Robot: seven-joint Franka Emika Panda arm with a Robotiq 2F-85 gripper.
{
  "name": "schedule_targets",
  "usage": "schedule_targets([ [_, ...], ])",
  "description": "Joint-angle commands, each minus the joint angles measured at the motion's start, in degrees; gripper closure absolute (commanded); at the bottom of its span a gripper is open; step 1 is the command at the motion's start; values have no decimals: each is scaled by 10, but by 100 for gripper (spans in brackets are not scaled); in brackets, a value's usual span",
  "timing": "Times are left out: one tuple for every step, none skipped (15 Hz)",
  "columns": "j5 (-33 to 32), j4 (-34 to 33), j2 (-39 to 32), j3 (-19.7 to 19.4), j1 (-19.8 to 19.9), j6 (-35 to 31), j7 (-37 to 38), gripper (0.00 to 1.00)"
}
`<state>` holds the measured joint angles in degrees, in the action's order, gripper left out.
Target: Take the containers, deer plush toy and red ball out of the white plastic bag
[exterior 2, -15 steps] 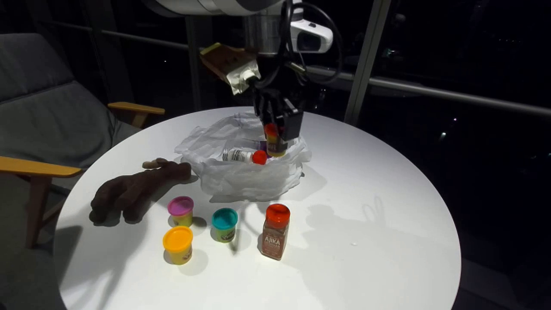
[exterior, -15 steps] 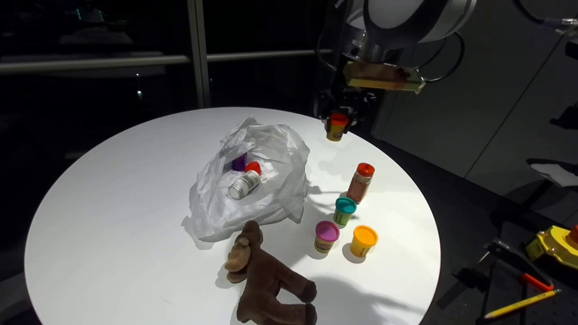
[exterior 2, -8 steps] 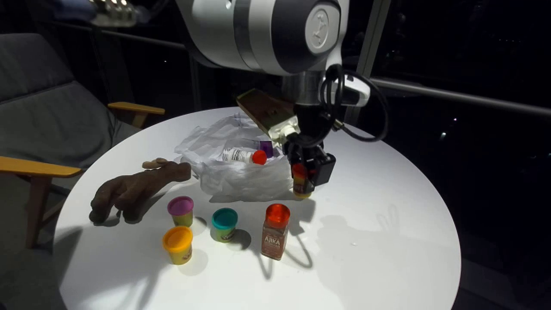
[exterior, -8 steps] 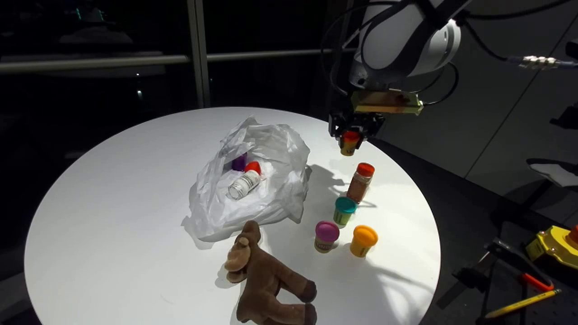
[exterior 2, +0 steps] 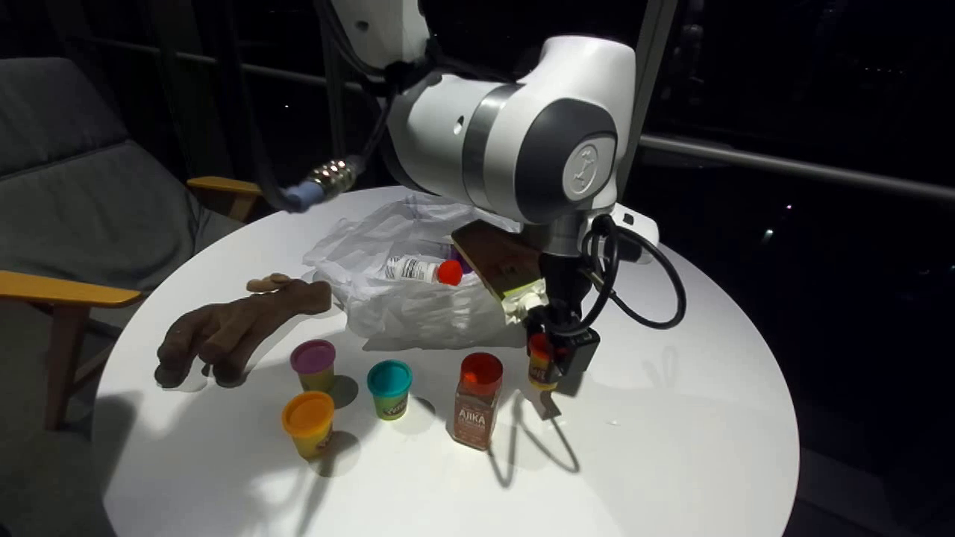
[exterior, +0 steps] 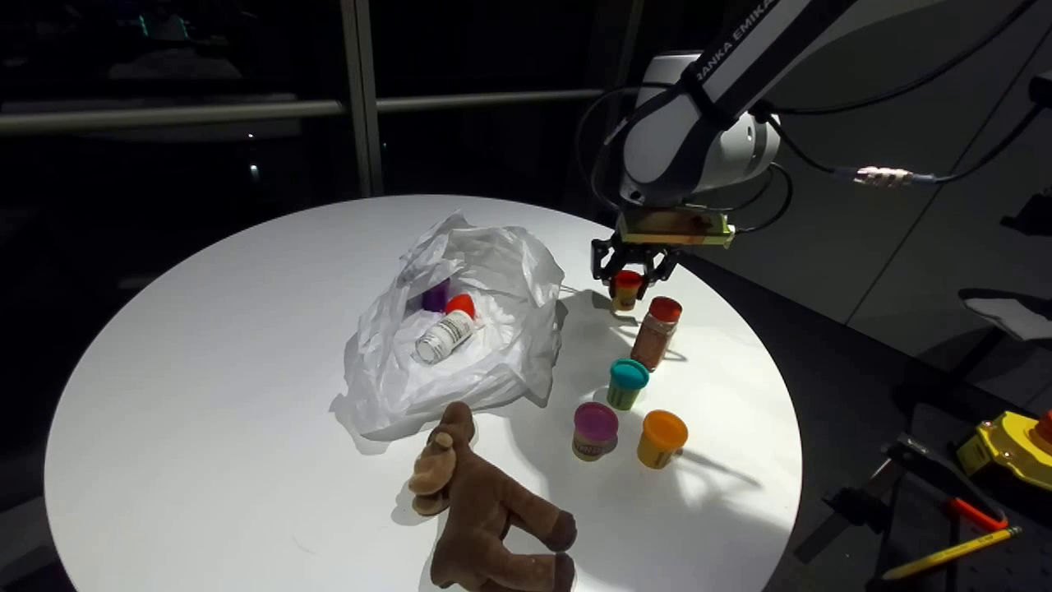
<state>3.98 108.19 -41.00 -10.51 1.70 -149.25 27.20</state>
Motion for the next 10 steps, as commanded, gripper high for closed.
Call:
schedule_targets([
  [28, -52, -39, 4, 12, 11, -6, 77],
  [30, -58, -47, 2, 12, 15, -6, 77],
  [30, -66, -55, 0, 12, 18, -6, 73],
  [31, -69, -59, -1, 12, 20, -6, 34],
  [27, -69, -58, -6, 6, 16, -3, 27],
  [27, -69, -56, -7, 5, 13, -2, 20],
  [25, -64, -47, -8, 1, 8, -2, 13],
  [24, -58, -35, -9, -4, 5, -1, 4],
  [14, -43, -16, -16, -18, -7, 3, 1],
  [11, -32, 0, -15, -27, -16, 2, 0],
])
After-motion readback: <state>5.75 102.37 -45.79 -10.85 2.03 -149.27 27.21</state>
